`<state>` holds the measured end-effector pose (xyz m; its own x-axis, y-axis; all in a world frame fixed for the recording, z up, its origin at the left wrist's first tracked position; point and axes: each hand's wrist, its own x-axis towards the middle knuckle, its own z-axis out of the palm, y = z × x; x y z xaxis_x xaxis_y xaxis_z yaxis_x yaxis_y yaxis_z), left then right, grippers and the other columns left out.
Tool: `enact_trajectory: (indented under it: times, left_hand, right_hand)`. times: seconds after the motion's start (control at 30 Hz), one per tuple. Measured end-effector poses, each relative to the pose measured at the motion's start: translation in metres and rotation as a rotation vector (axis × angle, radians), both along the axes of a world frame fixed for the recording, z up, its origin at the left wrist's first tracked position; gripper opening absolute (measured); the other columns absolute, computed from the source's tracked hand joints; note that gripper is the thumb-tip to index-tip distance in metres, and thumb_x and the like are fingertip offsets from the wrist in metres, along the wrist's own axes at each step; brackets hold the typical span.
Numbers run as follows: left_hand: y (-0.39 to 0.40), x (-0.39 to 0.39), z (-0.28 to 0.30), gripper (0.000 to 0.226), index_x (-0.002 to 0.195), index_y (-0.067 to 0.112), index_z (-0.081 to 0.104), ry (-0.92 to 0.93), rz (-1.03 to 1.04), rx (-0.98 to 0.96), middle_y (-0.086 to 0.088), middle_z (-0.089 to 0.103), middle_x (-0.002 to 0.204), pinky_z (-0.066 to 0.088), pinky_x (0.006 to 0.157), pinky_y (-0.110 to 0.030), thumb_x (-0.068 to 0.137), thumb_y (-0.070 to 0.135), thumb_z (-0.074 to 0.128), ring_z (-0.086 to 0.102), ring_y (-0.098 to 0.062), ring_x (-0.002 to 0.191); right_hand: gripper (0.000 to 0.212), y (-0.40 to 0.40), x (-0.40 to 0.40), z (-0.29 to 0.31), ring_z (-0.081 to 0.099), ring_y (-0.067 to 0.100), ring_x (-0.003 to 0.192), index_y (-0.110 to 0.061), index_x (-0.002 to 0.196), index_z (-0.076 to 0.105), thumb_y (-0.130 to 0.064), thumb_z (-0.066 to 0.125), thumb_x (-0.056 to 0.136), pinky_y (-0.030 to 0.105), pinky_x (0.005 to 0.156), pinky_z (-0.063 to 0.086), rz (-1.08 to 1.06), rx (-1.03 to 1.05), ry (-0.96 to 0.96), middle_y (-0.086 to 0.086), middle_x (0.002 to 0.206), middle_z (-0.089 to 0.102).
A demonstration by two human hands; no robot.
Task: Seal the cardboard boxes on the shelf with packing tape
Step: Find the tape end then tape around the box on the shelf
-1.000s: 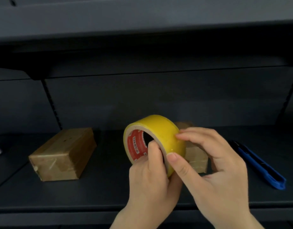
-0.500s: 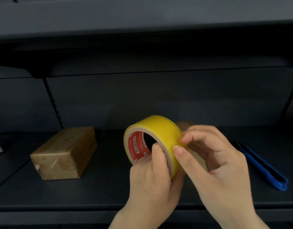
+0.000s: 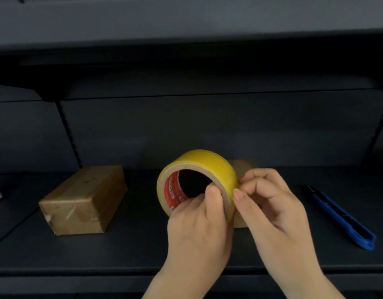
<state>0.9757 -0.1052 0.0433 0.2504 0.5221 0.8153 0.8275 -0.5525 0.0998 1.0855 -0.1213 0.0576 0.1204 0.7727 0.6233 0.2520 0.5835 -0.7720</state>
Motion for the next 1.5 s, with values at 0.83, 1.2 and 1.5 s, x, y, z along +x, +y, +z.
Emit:
enact_trajectory:
  times: [0.83, 1.2, 1.5]
  left_hand:
    - [0.001, 0.010, 0.004, 0.043, 0.108, 0.010, 0.035, -0.073, -0.179, -0.169, 0.005, 0.064, 0.063, 0.039, 0.035, -0.018, 0.074, 0.031, 0.050, 0.056, -0.008, 0.040]
    - [-0.010, 0.018, 0.001, 0.059, 0.108, 0.064, 0.025, -0.387, -0.585, -0.677, 0.028, 0.050, 0.114, 0.056, 0.079, -0.033, 0.068, 0.046, 0.065, 0.060, 0.005, 0.095]
    - [-0.011, 0.017, -0.005, 0.064, 0.093, 0.081, 0.016, -0.420, -0.554, -0.687, 0.030, 0.052, 0.107, 0.058, 0.073, -0.032, 0.064, 0.050, 0.063, 0.061, 0.004, 0.090]
  right_hand:
    - [0.026, 0.007, 0.019, -0.004, 0.056, 0.006, 0.105, -0.032, 0.104, 0.066, -0.030, 0.062, 0.079, 0.010, 0.082, 0.044, 0.004, 0.281, -0.174, -0.015, 0.106, 0.056]
    - [0.010, 0.005, 0.050, 0.021, 0.053, -0.001, 0.097, -0.032, 0.089, 0.060, -0.036, 0.062, 0.079, 0.014, 0.083, 0.043, 0.111, 0.339, -0.586, -0.021, 0.091, 0.055]
    - [0.007, 0.005, 0.047, 0.014, 0.052, -0.002, 0.078, -0.028, 0.080, 0.055, -0.034, 0.059, 0.080, 0.014, 0.068, 0.045, 0.078, 0.341, -0.601, -0.016, 0.080, 0.053]
